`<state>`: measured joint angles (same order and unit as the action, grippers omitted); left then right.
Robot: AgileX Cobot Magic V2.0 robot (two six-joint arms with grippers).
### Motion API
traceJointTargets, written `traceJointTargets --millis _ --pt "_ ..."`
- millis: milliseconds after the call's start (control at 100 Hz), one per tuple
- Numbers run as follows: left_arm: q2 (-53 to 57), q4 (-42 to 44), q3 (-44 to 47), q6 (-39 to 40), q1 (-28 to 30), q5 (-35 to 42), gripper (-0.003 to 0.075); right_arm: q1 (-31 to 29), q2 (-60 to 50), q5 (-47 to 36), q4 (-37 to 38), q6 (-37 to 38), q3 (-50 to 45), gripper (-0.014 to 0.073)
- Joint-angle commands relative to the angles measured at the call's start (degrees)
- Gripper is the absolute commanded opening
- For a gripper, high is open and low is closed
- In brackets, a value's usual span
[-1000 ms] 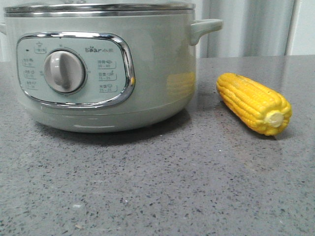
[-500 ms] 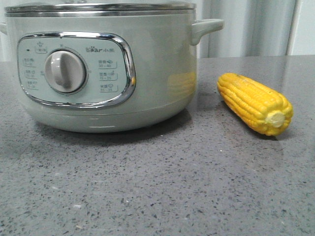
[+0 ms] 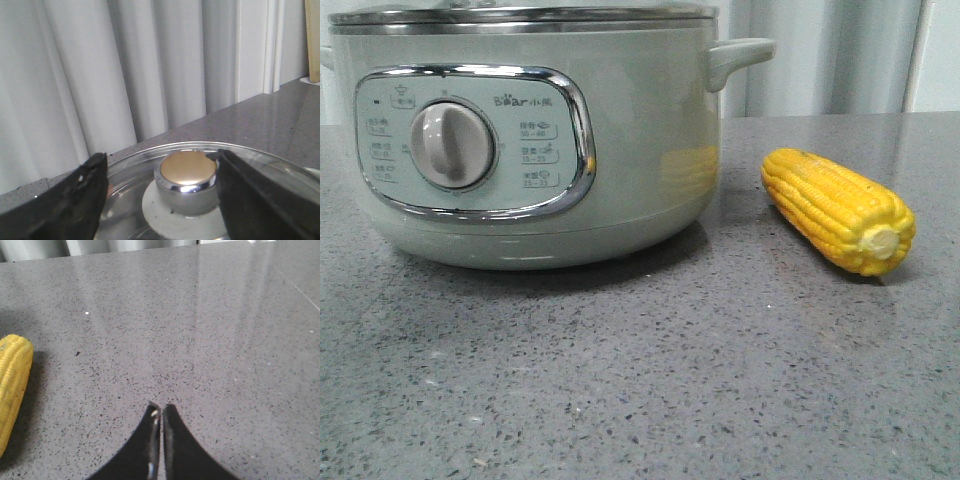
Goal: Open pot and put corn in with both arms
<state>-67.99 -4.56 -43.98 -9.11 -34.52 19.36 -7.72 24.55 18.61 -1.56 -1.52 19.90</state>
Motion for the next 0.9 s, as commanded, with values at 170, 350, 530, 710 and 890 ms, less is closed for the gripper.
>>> traceJointTargets --millis 170,350,530,710,890 --pt "-7.40 0.11 -9.67 0.31 -0.47 4.04 0.0420 0.25 0.79 -4.97 -1.03 -0.23 1.50 -0.0074" --pt "-10.58 -0.45 -11.99 2.89 -0.47 1.85 0.0420 0.25 0.79 -4.97 -1.12 -0.23 1.50 -0.0074" --pt "-11.21 -0.45 -11.99 3.39 -0.47 0.88 0.0420 0.25 0.79 -4.97 -1.16 -0.23 1.50 -0.0074" --pt "-11.31 -0.07 -11.99 3.39 -2.23 -1.76 0.0419 0.25 0.79 -4.97 -1.25 -0.23 1.50 -0.0074" --pt "-11.31 -0.18 -11.99 3.39 -2.23 -2.81 0.0419 0.25 0.79 -4.97 -1.25 -0.23 1.50 -0.0074"
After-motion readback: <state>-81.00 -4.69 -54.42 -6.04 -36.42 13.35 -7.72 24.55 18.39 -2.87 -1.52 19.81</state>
